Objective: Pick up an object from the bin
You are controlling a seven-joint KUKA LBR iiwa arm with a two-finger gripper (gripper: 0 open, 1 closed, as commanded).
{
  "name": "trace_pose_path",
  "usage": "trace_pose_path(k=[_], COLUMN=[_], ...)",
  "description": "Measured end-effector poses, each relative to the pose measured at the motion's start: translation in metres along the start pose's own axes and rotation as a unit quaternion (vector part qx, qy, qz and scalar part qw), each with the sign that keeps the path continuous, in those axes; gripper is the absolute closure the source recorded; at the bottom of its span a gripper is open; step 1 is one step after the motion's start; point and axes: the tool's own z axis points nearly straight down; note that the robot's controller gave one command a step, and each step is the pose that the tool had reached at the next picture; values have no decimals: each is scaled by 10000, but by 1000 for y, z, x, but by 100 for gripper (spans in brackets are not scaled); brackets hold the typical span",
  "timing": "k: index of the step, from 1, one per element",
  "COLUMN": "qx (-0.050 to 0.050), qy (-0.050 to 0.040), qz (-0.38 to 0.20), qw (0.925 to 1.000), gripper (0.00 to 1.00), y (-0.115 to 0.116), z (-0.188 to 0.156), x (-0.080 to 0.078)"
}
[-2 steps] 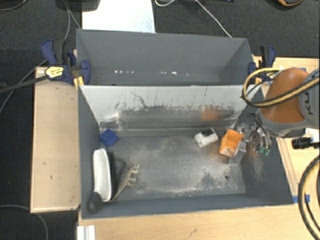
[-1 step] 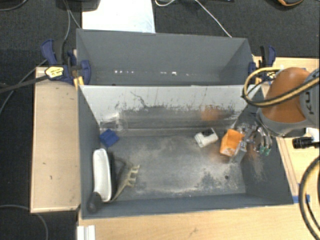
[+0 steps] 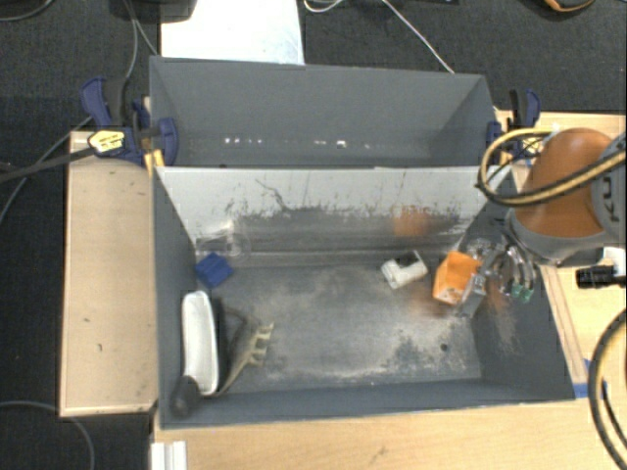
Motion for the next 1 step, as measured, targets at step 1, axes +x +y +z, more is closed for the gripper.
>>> trace_pose_path(k=[1], qx=[-3], qy=[-10], qz=[-1], qw=[10000], gripper=[100], y=[0], z=[-14], x=[0])
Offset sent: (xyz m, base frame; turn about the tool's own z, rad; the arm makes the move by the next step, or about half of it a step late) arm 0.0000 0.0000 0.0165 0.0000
